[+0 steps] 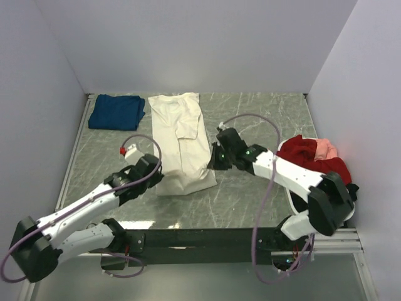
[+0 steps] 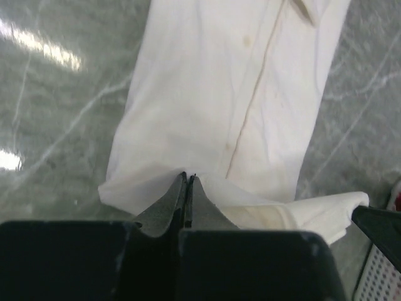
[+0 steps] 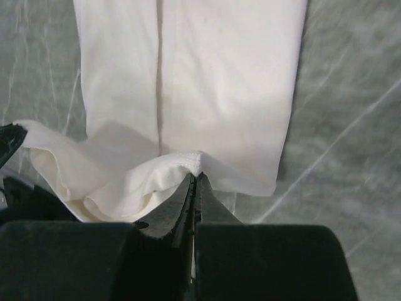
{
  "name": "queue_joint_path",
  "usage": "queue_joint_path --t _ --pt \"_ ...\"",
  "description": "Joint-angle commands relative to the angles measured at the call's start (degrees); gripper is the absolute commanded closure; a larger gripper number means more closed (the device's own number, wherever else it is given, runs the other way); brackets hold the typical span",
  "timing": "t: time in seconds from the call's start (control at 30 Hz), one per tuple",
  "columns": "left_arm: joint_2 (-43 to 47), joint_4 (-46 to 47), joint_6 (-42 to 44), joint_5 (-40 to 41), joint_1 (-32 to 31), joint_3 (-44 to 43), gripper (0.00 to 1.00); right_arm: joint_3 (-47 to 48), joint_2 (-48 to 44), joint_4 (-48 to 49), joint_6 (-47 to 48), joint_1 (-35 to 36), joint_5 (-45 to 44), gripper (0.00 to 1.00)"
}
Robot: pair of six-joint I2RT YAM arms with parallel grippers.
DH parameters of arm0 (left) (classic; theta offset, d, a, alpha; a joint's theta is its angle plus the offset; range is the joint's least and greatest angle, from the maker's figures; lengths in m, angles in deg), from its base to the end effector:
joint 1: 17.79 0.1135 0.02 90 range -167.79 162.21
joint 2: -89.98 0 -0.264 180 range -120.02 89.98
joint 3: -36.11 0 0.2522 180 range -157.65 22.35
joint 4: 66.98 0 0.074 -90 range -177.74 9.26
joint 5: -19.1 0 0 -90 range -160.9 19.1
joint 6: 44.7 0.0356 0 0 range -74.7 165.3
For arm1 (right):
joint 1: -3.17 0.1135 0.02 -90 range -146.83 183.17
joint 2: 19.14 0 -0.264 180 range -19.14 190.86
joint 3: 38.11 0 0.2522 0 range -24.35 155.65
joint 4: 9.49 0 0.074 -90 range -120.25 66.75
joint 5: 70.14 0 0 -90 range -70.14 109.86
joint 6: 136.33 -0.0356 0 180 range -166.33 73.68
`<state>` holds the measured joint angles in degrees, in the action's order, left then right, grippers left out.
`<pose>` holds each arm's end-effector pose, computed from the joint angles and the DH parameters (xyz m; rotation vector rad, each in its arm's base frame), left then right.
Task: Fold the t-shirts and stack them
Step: Fold the tshirt
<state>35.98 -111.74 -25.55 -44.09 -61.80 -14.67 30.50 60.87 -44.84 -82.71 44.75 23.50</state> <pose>0.1460 -0.1187 0.2343 -0.7481 2.2166 -0.4551 0.2203 0.1984 0.2439 -0.1453 2.5028 0.6871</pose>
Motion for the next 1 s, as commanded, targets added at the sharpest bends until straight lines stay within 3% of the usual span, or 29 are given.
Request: queue_joint_path --t 0.0,0.17,0.5,0.97 --pt "-6.35 11.39 5.54 -1.49 4.45 -4.37 1.0 7.09 7.15 3.56 2.98 -4.4 2.77 1.0" --pt "-17.87 14.74 4.5 -3.86 11.65 -8.68 1.0 15.8 16.83 3.66 3.51 -8.7 3.65 1.0" --pt "-29.05 20.19 6.33 -9.4 22.38 -13.87 0.99 31.35 33.79 1.9 3.6 -14.42 9.1 1.0" --pt "-39.33 22.21 10.73 -13.79 27.92 -21.25 0.99 39.72 40.93 0.23 4.39 -17.5 12.09 1.0"
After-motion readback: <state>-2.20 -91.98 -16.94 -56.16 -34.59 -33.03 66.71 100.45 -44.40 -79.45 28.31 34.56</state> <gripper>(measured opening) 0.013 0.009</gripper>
